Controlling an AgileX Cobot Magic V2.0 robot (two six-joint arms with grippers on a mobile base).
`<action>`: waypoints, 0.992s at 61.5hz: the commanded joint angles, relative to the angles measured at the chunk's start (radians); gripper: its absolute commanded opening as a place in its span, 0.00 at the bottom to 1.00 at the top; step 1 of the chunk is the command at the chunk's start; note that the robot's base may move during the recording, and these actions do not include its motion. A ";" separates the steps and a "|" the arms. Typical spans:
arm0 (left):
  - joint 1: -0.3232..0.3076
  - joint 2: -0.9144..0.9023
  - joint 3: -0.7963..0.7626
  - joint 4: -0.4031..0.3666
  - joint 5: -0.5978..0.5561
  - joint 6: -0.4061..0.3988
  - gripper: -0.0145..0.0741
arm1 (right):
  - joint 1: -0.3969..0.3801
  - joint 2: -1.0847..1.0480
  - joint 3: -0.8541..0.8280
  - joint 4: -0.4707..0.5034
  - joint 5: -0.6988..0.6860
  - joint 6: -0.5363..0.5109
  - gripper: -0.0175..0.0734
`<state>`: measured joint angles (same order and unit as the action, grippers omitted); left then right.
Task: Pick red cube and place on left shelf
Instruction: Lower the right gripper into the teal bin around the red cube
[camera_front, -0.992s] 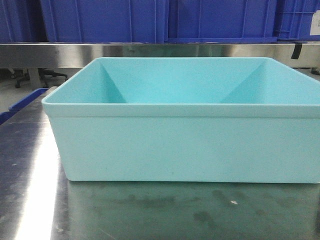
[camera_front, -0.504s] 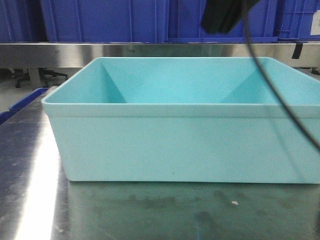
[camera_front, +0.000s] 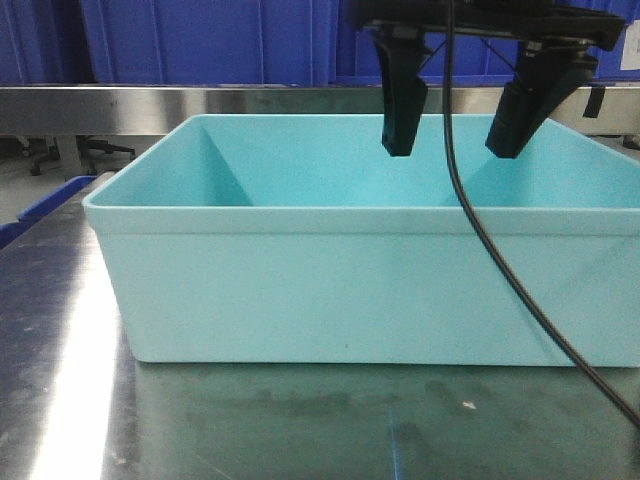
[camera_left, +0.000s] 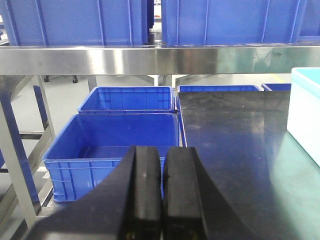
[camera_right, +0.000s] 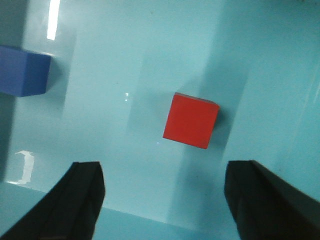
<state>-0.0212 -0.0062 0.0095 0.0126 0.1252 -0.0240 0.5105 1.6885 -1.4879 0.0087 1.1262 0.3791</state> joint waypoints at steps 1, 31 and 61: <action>-0.001 -0.015 0.023 -0.006 -0.086 -0.001 0.28 | -0.007 -0.036 -0.034 -0.022 -0.024 0.020 0.86; -0.001 -0.015 0.023 -0.006 -0.086 -0.001 0.28 | -0.008 0.085 -0.026 -0.096 -0.052 0.099 0.86; -0.001 -0.015 0.023 -0.006 -0.086 -0.001 0.28 | -0.008 0.184 -0.026 -0.096 -0.063 0.099 0.52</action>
<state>-0.0212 -0.0062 0.0095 0.0126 0.1252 -0.0240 0.5088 1.9259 -1.4879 -0.0744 1.0731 0.4760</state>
